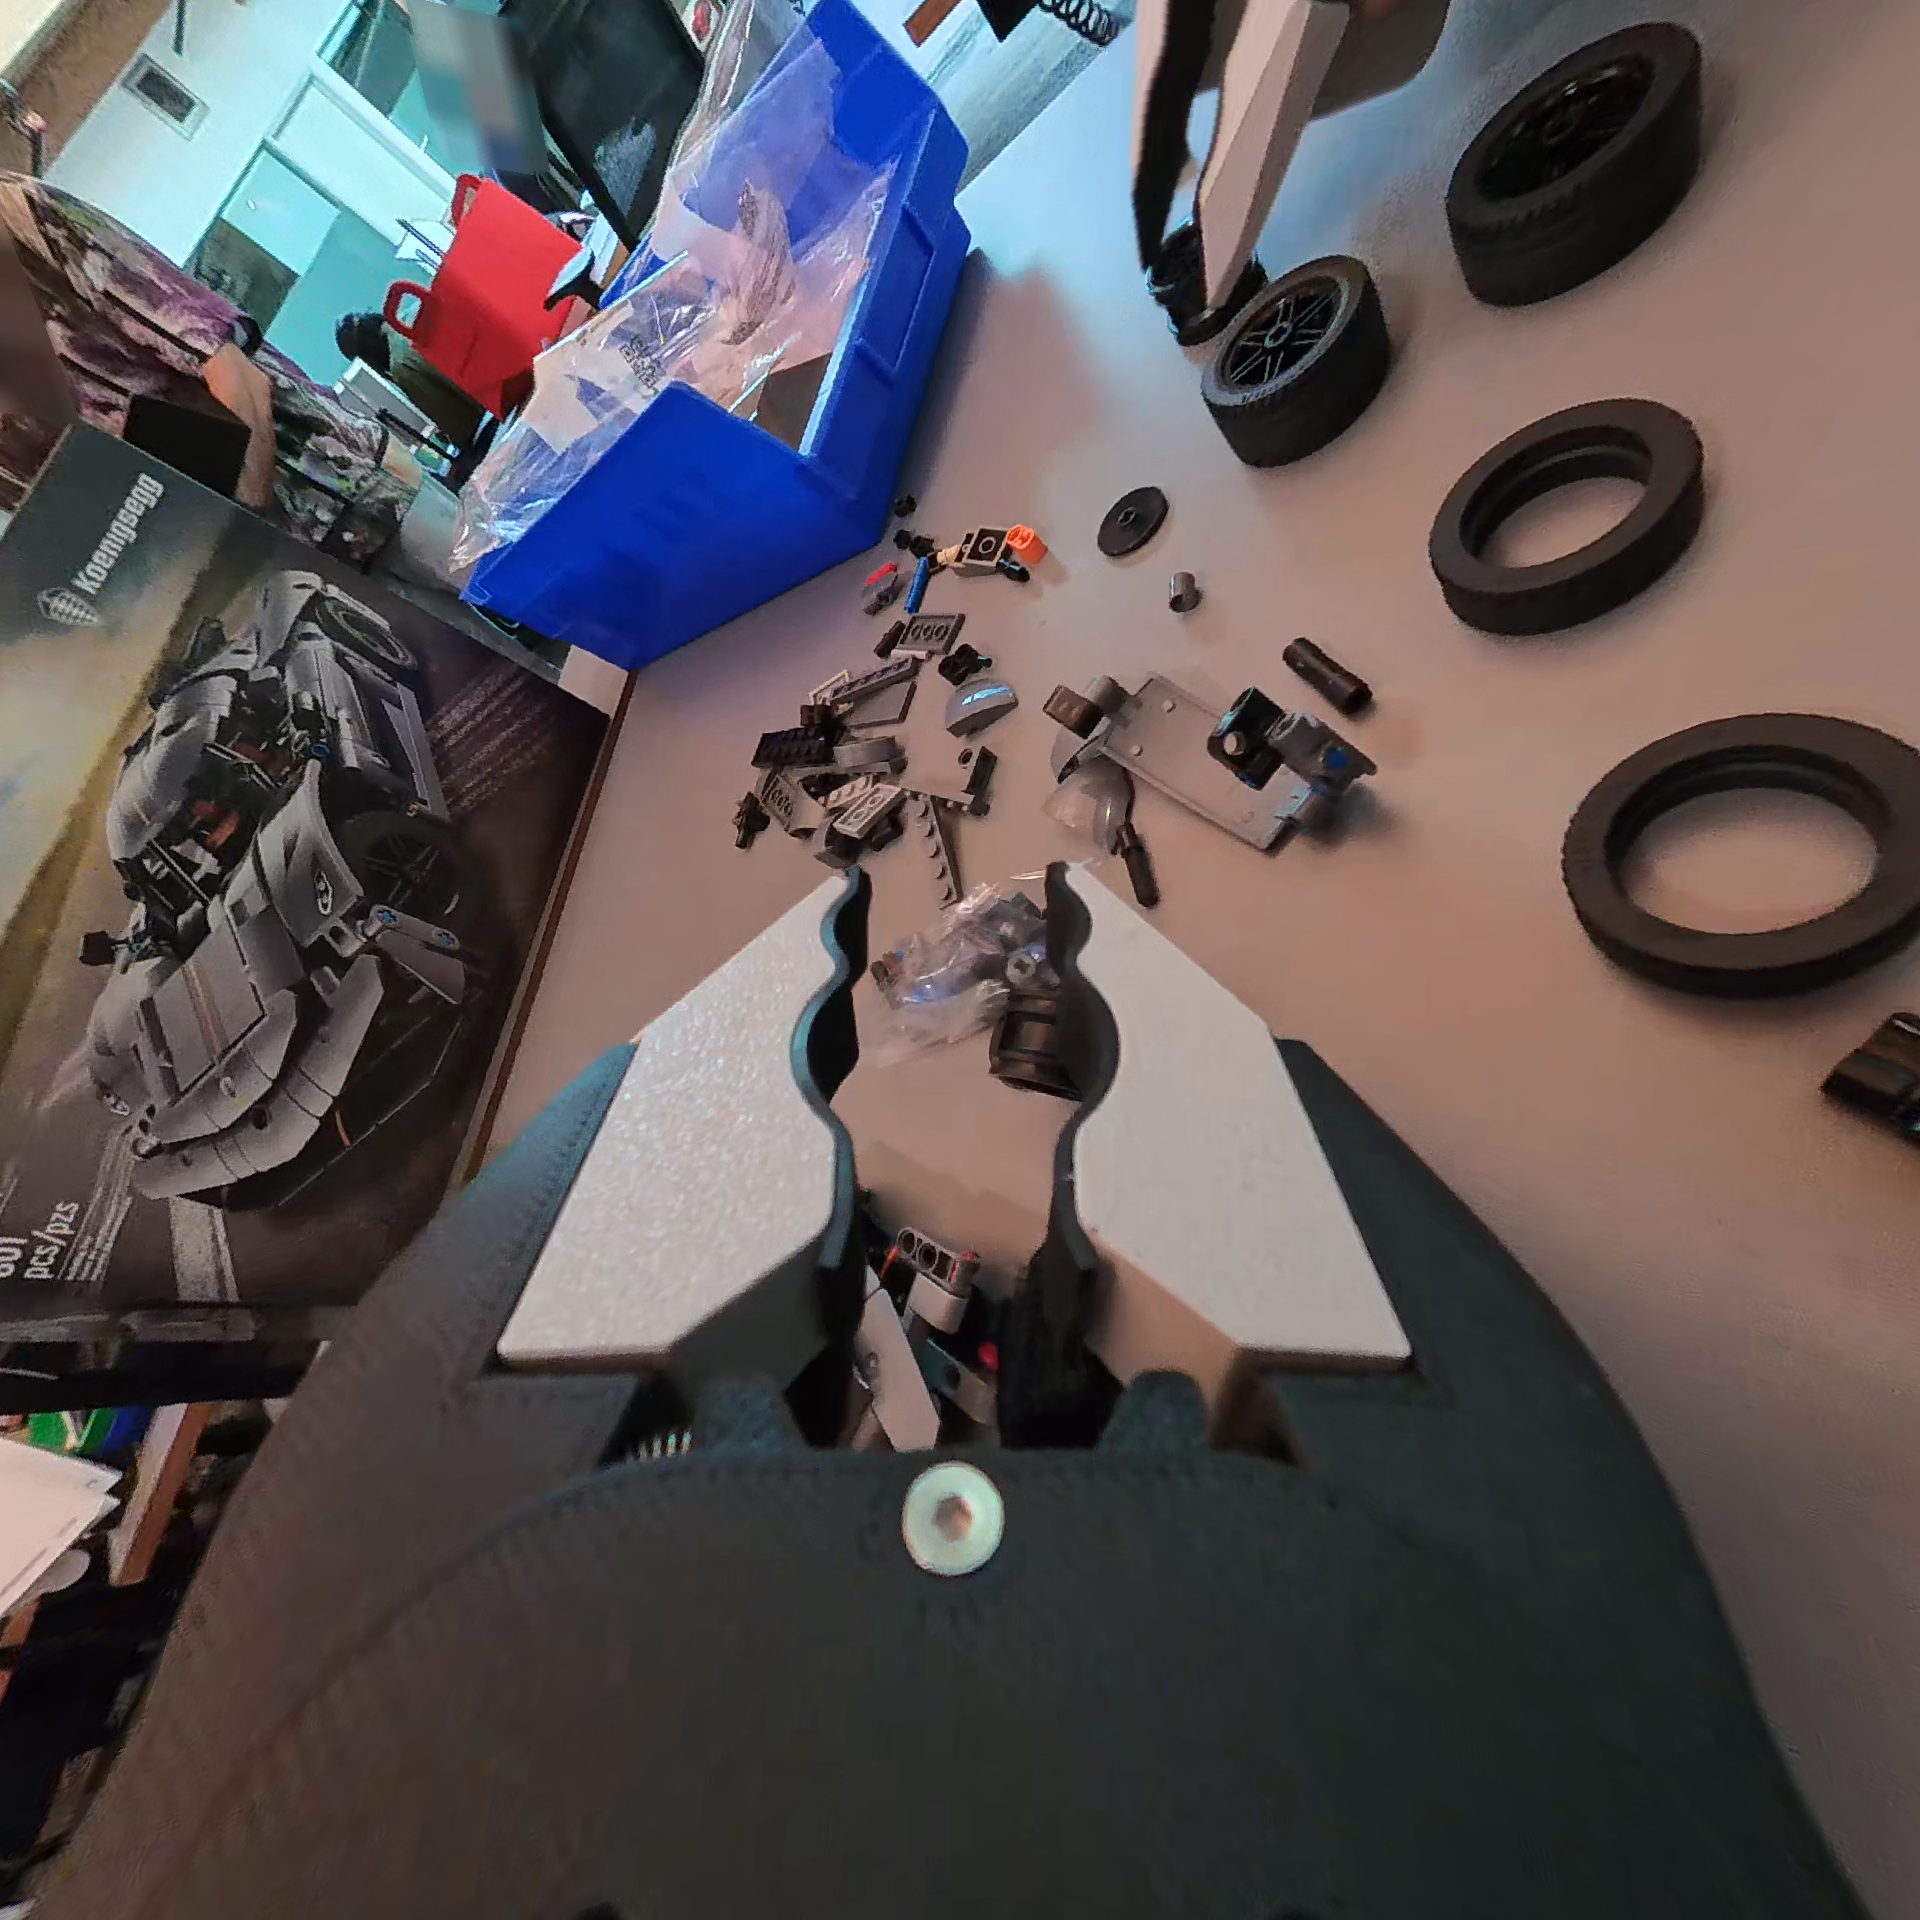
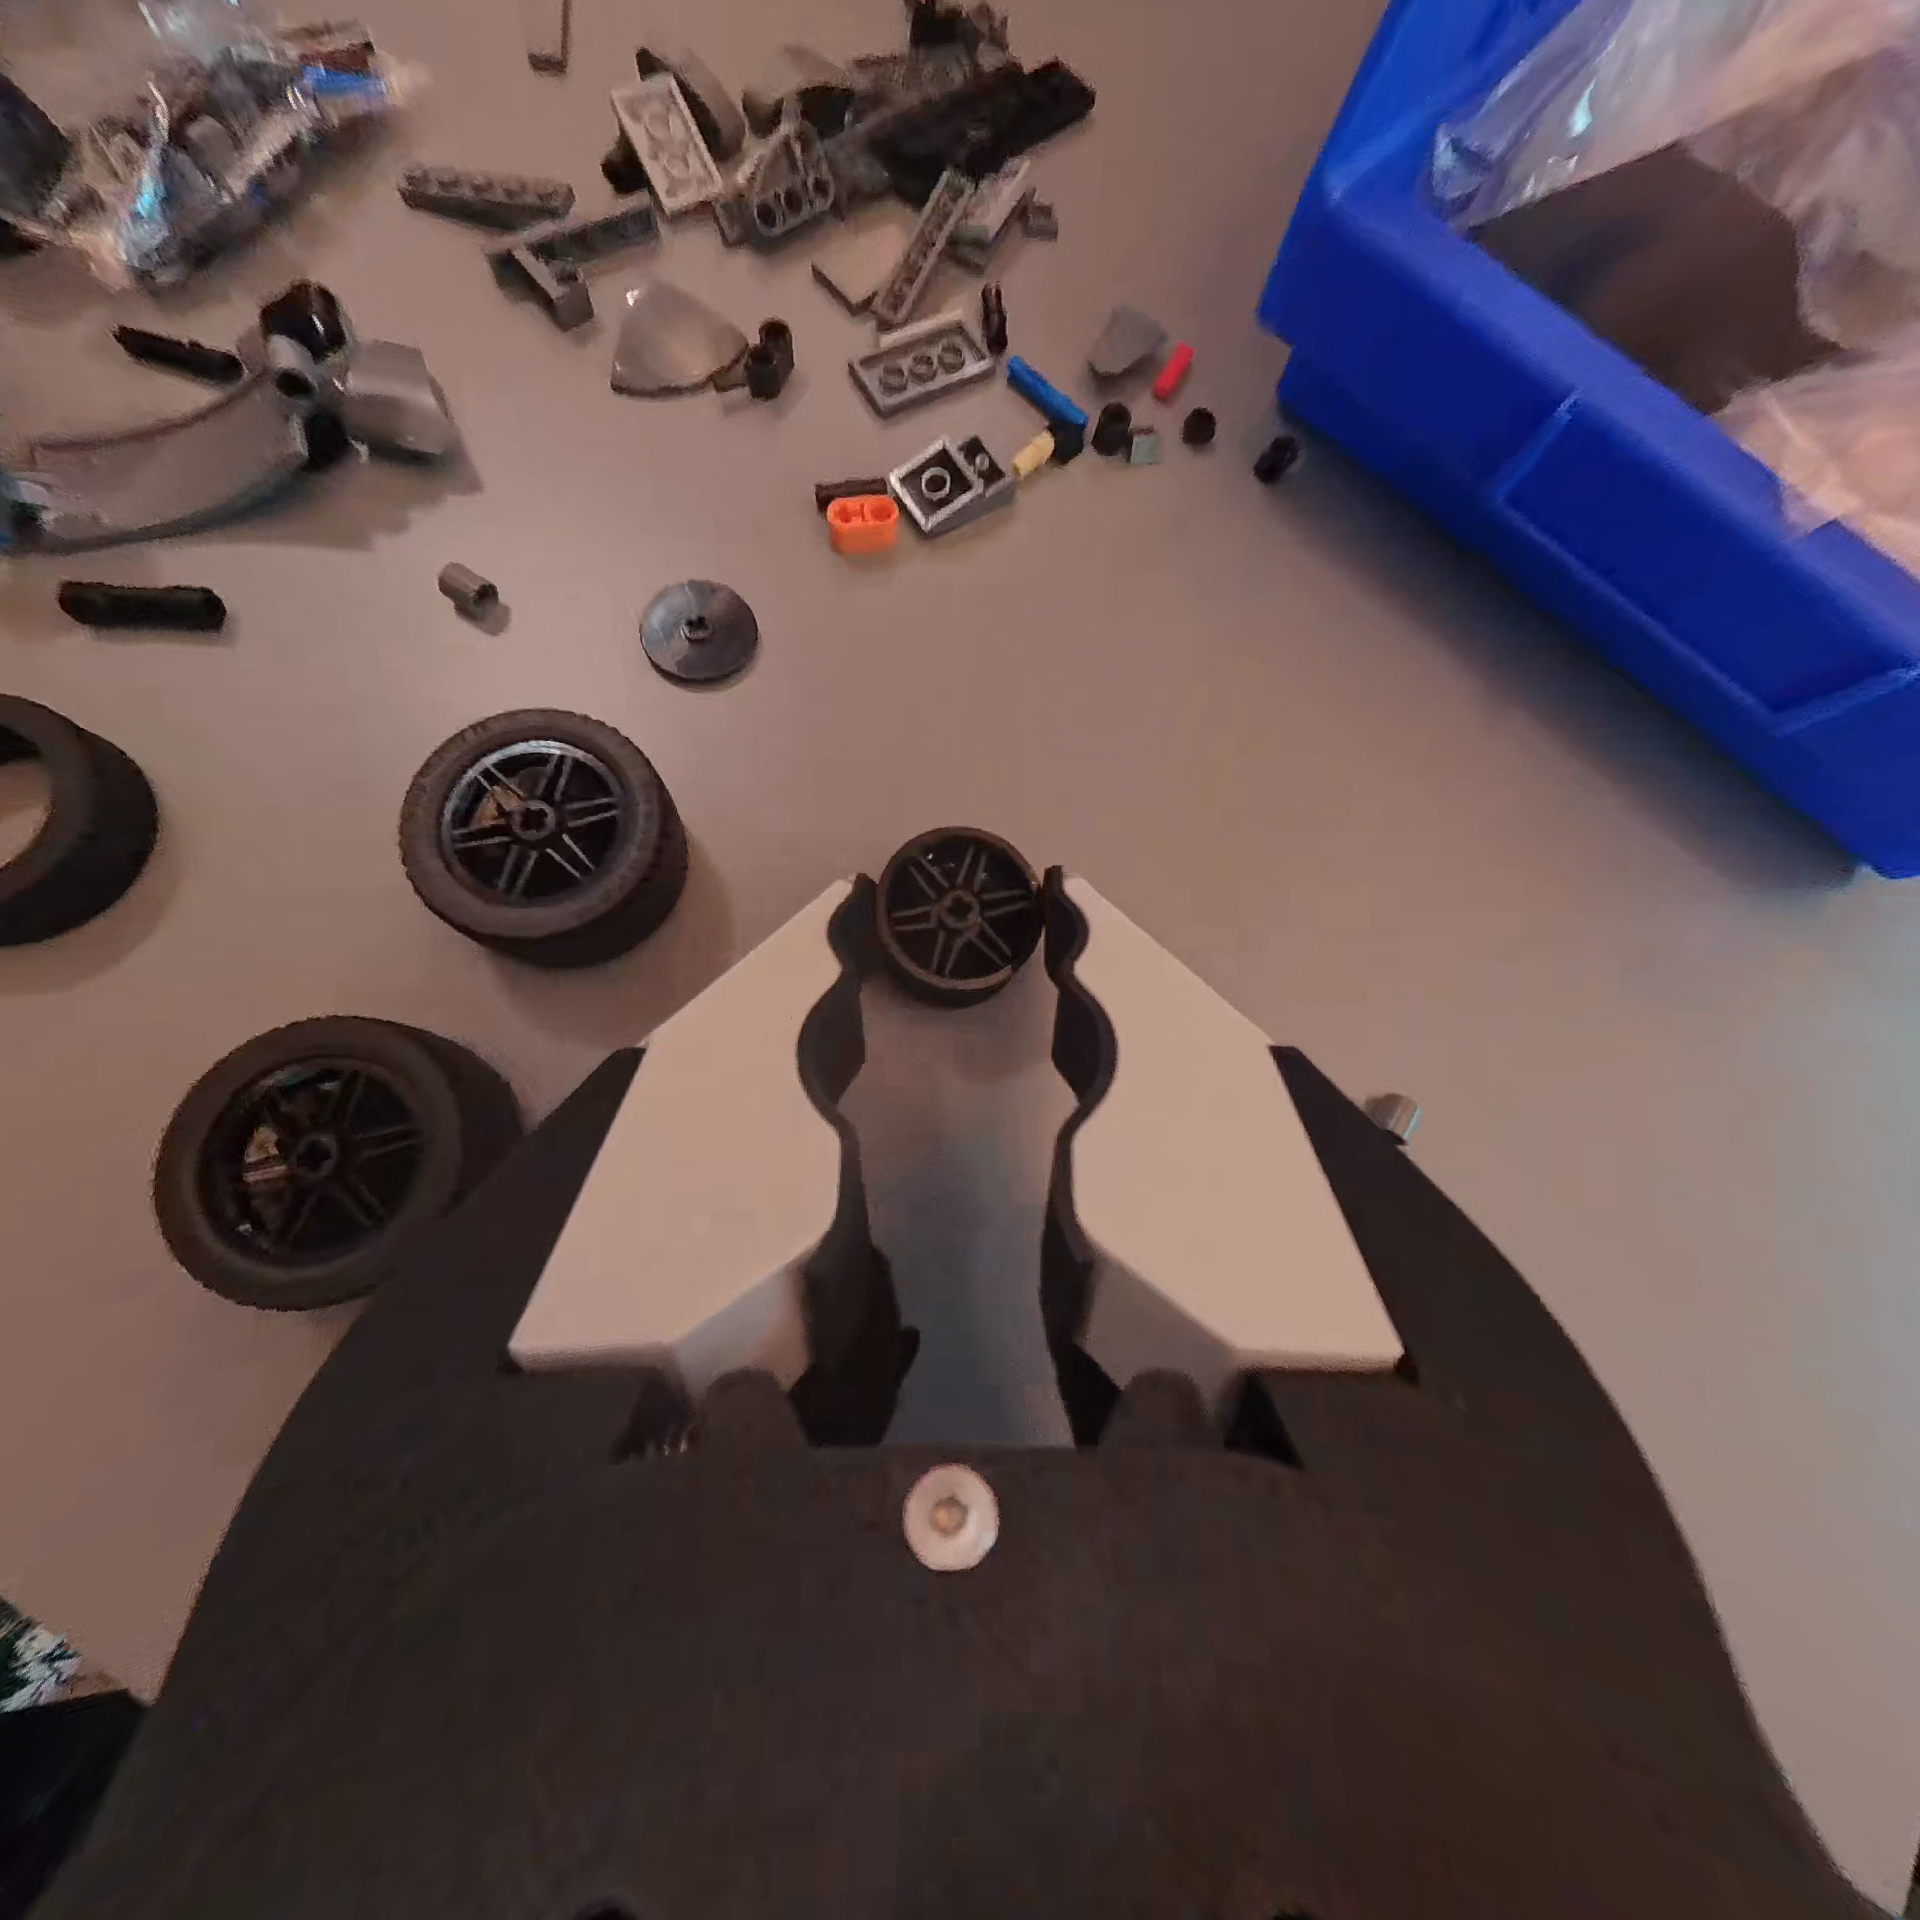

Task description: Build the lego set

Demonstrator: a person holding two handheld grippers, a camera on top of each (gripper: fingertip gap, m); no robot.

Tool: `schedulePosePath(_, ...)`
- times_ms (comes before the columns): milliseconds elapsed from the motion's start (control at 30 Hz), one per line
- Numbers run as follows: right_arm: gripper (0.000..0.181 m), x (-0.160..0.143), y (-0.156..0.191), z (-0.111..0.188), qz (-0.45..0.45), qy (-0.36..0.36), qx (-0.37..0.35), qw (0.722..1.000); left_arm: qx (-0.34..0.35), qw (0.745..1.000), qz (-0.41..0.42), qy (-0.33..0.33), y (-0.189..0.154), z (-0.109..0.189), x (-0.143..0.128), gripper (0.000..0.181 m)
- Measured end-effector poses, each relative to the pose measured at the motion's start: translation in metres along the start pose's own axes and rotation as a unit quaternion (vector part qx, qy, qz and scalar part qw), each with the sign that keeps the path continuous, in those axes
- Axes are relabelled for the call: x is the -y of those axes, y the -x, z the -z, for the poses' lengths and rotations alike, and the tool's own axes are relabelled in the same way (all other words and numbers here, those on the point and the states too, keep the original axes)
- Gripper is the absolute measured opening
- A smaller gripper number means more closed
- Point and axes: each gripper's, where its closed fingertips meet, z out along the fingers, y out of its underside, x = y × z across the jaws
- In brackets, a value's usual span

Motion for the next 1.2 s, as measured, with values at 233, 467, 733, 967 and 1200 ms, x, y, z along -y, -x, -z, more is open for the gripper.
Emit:
schedulePosePath(233,0.031,0.014,0.012,0.014,-0.004,-0.042,0.032,0.999,-0.001,1.000,0.008,0.001,0.004,-0.001,0.001,0.033)
schedulePosePath(467,0.031,-0.009,0.046,0.032,0.028,0.048,0.056,0.997,-0.006,1.000,0.011,-0.002,0.003,0.002,0.003,0.033)
schedulePosePath(733,0.048,0.003,0.054,0.036,0.022,0.029,0.062,0.997,-0.015,1.000,-0.001,-0.008,-0.005,0.003,0.008,0.031)
schedulePosePath(967,0.049,0.009,0.071,-0.001,0.080,0.090,0.094,0.988,-0.003,1.000,-0.001,-0.012,0.002,0.008,0.011,0.030)
schedulePosePath(1200,0.043,0.038,0.063,-0.003,0.080,0.057,0.105,0.990,0.044,0.998,0.034,0.000,0.034,0.015,0.001,0.030)
